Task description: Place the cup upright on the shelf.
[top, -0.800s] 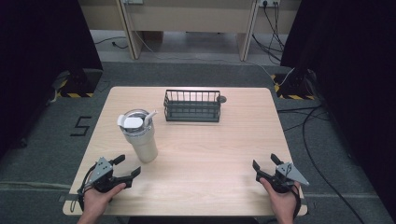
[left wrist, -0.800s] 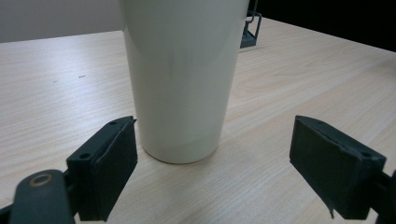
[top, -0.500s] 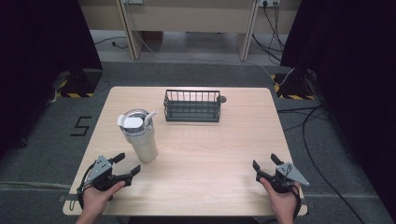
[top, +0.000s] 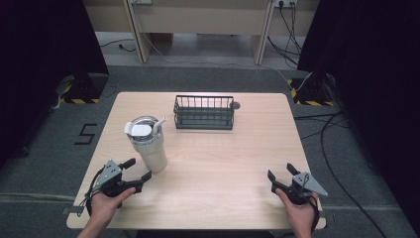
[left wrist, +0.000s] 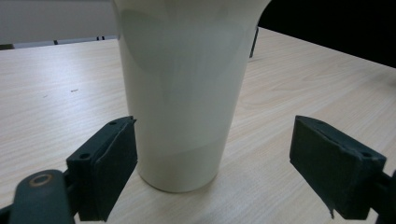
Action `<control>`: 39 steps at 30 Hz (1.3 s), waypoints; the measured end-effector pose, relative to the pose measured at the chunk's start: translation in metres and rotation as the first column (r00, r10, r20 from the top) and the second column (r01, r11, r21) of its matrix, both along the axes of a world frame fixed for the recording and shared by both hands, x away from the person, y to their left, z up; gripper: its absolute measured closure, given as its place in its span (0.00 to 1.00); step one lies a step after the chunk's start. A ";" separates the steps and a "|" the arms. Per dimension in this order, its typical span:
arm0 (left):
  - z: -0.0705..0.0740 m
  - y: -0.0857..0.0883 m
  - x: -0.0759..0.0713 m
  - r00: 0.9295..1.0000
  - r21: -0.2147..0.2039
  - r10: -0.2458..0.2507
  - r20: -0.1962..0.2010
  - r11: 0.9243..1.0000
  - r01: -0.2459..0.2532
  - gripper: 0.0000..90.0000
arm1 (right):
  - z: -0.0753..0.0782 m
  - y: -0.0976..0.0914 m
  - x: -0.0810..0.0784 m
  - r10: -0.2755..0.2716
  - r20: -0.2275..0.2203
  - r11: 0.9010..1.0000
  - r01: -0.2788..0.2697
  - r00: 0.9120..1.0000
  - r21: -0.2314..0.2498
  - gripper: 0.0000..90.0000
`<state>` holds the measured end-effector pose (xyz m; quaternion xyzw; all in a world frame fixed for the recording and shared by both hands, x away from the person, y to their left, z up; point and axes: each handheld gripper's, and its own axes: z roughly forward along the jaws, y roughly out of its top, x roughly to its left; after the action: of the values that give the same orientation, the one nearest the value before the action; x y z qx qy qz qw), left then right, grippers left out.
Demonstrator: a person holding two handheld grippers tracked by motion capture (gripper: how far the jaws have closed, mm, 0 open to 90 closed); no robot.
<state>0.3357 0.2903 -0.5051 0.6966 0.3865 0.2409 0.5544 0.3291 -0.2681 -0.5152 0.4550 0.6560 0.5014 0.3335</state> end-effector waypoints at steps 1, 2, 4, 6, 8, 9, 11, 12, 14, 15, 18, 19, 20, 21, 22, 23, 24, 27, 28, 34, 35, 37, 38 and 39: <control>0.000 0.000 0.000 1.000 0.000 0.000 0.000 1.000 0.000 0.16 | 0.000 0.000 0.000 0.000 0.000 1.000 0.000 1.000 0.000 0.24; 0.000 -0.001 0.002 1.000 0.002 -0.001 0.001 1.000 0.001 0.16 | 0.000 0.000 0.000 -0.001 -0.001 1.000 0.001 1.000 0.001 0.24; 0.001 -0.003 0.005 1.000 0.004 -0.002 0.001 1.000 0.002 0.16 | 0.000 0.000 0.000 0.000 -0.002 1.000 0.000 1.000 0.000 0.24; 0.000 -0.004 0.007 1.000 0.007 -0.003 0.001 1.000 0.003 0.16 | 0.000 0.000 0.000 0.001 -0.001 1.000 -0.001 1.000 -0.001 0.24; 0.000 -0.005 0.010 1.000 0.008 0.000 0.002 1.000 0.000 0.16 | 0.000 0.000 0.000 0.002 0.000 1.000 -0.002 1.000 -0.003 0.24; 0.000 -0.006 0.011 1.000 0.009 -0.001 0.003 1.000 0.001 0.16 | 0.000 0.000 0.000 0.002 0.000 1.000 -0.002 1.000 -0.002 0.24; 0.001 -0.007 0.014 1.000 0.011 -0.001 0.009 1.000 0.001 0.16 | 0.000 0.000 0.000 0.002 0.000 1.000 -0.002 1.000 -0.001 0.24; 0.001 -0.007 0.016 1.000 0.013 0.001 0.011 1.000 -0.001 0.16 | 0.000 0.000 0.000 0.001 -0.002 1.000 -0.001 1.000 0.001 0.24; 0.001 -0.008 0.018 1.000 0.011 0.004 0.012 1.000 -0.004 0.16 | 0.000 0.000 0.001 0.003 -0.001 1.000 -0.003 1.000 -0.002 0.24; 0.001 -0.009 0.021 1.000 0.008 0.005 0.014 1.000 -0.005 0.16 | 0.000 0.000 0.001 0.003 0.000 1.000 -0.003 1.000 -0.003 0.24; 0.000 -0.010 0.024 1.000 0.008 0.013 0.011 1.000 -0.013 0.16 | 0.000 0.001 0.001 0.004 0.000 1.000 -0.004 1.000 -0.004 0.24; 0.000 -0.010 0.027 1.000 0.006 0.018 0.012 1.000 -0.018 0.15 | 0.000 0.001 0.001 0.004 -0.001 1.000 -0.004 1.000 -0.005 0.24; 0.000 -0.010 0.028 1.000 0.007 0.020 0.011 1.000 -0.020 0.15 | 0.000 0.001 0.001 0.005 -0.001 1.000 -0.005 1.000 -0.006 0.24; 0.000 -0.010 0.030 1.000 0.006 0.022 0.012 1.000 -0.022 0.15 | 0.000 0.001 0.001 0.005 -0.002 1.000 -0.005 1.000 -0.006 0.24; 0.000 -0.010 0.030 1.000 0.006 0.022 0.012 1.000 -0.022 0.15 | 0.000 0.001 0.001 0.005 -0.002 1.000 -0.005 1.000 -0.006 0.24; -0.001 -0.011 0.033 1.000 0.005 0.025 0.010 1.000 -0.025 0.15 | 0.000 0.001 0.001 0.005 -0.004 1.000 -0.005 1.000 -0.007 0.24; -0.001 -0.011 0.033 1.000 0.005 0.025 0.010 1.000 -0.025 0.15 | 0.000 0.001 0.001 0.005 -0.004 1.000 -0.005 1.000 -0.007 0.24; -0.002 -0.012 0.039 1.000 0.004 0.027 0.011 1.000 -0.027 0.15 | 0.000 0.001 0.001 0.005 -0.005 1.000 -0.005 1.000 -0.006 0.24; -0.002 -0.013 0.041 1.000 0.001 0.026 0.013 1.000 -0.026 0.15 | 0.000 0.001 0.001 0.006 -0.006 1.000 -0.006 1.000 -0.007 0.24; -0.003 -0.017 0.049 1.000 0.002 0.023 0.017 1.000 -0.023 0.11 | 0.000 0.001 0.002 0.008 -0.007 1.000 -0.008 1.000 -0.008 0.23; -0.003 -0.018 0.050 1.000 0.001 0.022 0.019 1.000 -0.022 0.11 | 0.000 0.001 0.002 0.008 -0.007 1.000 -0.008 1.000 -0.008 0.23; -0.004 -0.018 0.051 1.000 0.003 0.021 0.021 1.000 -0.021 0.10 | 0.000 0.001 0.002 0.008 -0.006 1.000 -0.008 1.000 -0.009 0.23; -0.005 -0.019 0.052 1.000 0.000 0.020 0.023 1.000 -0.020 0.10 | 0.000 0.001 0.002 0.009 -0.007 1.000 -0.009 1.000 -0.009 0.23; -0.005 -0.019 0.053 1.000 -0.002 0.019 0.024 1.000 -0.019 0.10 | 0.000 0.001 0.002 0.009 -0.008 1.000 -0.009 1.000 -0.011 0.23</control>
<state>0.3885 0.2709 -0.5101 0.6894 0.3866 0.2541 0.5575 0.3310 -0.2667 -0.5150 0.4521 0.6622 0.4975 0.3310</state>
